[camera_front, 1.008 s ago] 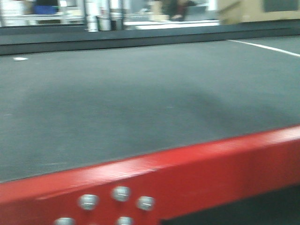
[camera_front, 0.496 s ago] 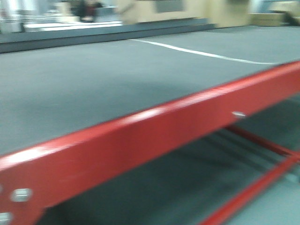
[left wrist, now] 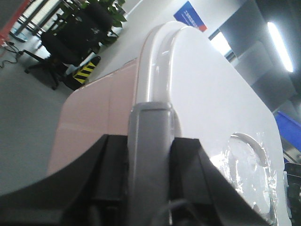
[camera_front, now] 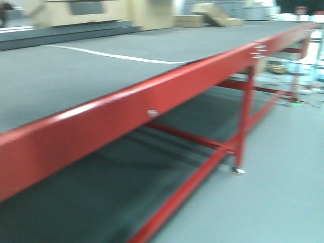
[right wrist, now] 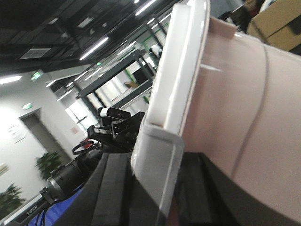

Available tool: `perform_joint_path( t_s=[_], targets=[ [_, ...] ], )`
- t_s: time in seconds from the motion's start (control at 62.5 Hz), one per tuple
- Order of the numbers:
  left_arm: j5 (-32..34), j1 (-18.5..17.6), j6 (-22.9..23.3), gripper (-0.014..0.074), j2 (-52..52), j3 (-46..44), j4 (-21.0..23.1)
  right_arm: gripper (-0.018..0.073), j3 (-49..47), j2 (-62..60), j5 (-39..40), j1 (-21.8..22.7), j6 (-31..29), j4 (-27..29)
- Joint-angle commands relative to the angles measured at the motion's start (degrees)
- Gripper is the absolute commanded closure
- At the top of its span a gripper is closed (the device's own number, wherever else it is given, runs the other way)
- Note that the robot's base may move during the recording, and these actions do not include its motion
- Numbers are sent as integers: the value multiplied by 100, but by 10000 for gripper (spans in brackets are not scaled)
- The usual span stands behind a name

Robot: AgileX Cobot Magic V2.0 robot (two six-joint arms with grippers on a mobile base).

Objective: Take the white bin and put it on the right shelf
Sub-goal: 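Hold the bin with both grippers while the base turns away from the table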

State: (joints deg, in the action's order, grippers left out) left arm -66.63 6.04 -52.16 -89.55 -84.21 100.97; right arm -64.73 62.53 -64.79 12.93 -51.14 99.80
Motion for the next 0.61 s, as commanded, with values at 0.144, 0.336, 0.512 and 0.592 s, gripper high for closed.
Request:
perform_joint_path(
  t_s=[0.144,0.336,0.512,0.592],
  targets=[
    [-877,-114,-49,694,324,-218,571,382,-199,-142,-596,-80,-141,701],
    [-877,-114,-49,694,324,-218,571,382,-199,-142,-596,-80,-141,701],
    [-877,-114,-49,694,324,-218,571,382,-199,-142,-596,-80,-141,701],
    [-877,-114,-49,694,324,-218,571,382,-199,-142,-596,-80,-141,701]
  ],
)
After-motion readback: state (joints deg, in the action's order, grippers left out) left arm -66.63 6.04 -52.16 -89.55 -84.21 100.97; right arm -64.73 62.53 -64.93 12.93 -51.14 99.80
